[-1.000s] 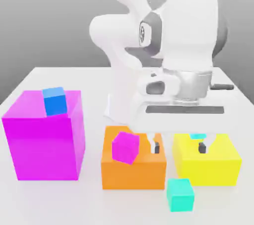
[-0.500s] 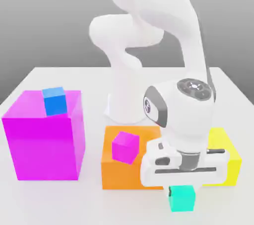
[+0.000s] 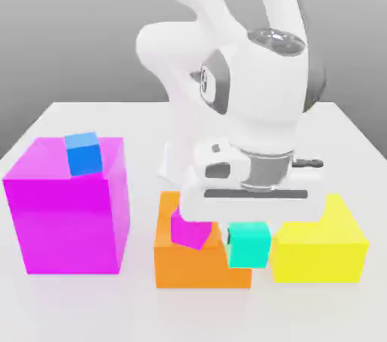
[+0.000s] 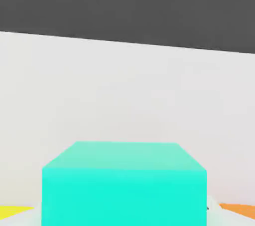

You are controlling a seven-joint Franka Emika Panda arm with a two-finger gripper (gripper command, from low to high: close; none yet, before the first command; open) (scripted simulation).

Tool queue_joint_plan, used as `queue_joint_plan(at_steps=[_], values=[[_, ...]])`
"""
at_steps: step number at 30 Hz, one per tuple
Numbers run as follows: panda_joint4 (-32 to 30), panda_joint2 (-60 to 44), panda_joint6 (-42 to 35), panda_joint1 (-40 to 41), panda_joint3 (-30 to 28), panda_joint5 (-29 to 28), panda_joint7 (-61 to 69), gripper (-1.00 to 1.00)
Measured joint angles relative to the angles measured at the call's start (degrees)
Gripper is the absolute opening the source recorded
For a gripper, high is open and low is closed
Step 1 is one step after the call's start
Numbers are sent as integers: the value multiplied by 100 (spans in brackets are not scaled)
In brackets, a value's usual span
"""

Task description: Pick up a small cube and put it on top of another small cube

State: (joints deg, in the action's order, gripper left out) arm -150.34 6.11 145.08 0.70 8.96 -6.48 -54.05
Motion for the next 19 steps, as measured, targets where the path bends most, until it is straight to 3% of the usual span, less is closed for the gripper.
queue_joint_plan(at_steps=[9, 15, 16, 19], values=[[-549, 1859, -1292, 98, -685, 523, 1269, -100], [-1022, 1220, -281, 84, -774, 735, 1373, -100], [-1066, 1115, -133, 88, -769, 735, 1373, 100], [-1066, 1115, -133, 88, -769, 735, 1373, 100]])
